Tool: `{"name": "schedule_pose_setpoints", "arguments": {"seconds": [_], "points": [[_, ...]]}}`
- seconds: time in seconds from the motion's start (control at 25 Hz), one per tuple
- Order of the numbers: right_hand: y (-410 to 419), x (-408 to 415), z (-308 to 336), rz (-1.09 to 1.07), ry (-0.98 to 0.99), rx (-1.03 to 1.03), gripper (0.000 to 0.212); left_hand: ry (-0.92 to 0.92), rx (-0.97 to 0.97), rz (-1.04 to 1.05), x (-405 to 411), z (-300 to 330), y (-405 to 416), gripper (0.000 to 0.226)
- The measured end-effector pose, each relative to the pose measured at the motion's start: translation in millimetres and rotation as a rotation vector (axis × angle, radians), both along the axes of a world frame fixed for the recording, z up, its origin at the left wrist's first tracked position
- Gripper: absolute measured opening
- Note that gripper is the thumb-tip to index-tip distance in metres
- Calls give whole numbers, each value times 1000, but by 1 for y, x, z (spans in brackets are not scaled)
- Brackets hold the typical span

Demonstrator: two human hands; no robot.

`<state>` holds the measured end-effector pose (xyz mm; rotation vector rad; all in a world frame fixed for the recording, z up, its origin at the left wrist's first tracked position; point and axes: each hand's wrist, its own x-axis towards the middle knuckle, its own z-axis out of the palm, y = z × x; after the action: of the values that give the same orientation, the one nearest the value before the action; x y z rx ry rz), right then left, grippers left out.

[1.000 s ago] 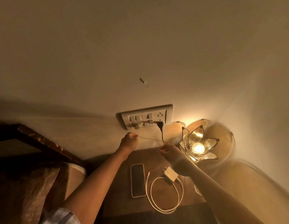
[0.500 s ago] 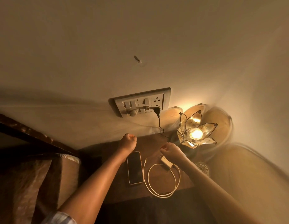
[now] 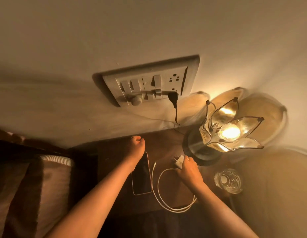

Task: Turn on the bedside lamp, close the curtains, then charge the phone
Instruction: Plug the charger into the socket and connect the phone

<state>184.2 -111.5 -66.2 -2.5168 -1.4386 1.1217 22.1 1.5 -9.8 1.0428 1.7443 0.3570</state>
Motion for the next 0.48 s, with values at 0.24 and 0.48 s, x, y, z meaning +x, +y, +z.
{"name": "schedule_pose_setpoints", "arguments": {"seconds": [0.24,0.48], "points": [[-1,-1,-47,70,-244,8,56,5,-32,61,-9,-47,5,33],[-2,7,-47,86,-205,24,44,39,-54,95,-31,-61,-3,32]]}}
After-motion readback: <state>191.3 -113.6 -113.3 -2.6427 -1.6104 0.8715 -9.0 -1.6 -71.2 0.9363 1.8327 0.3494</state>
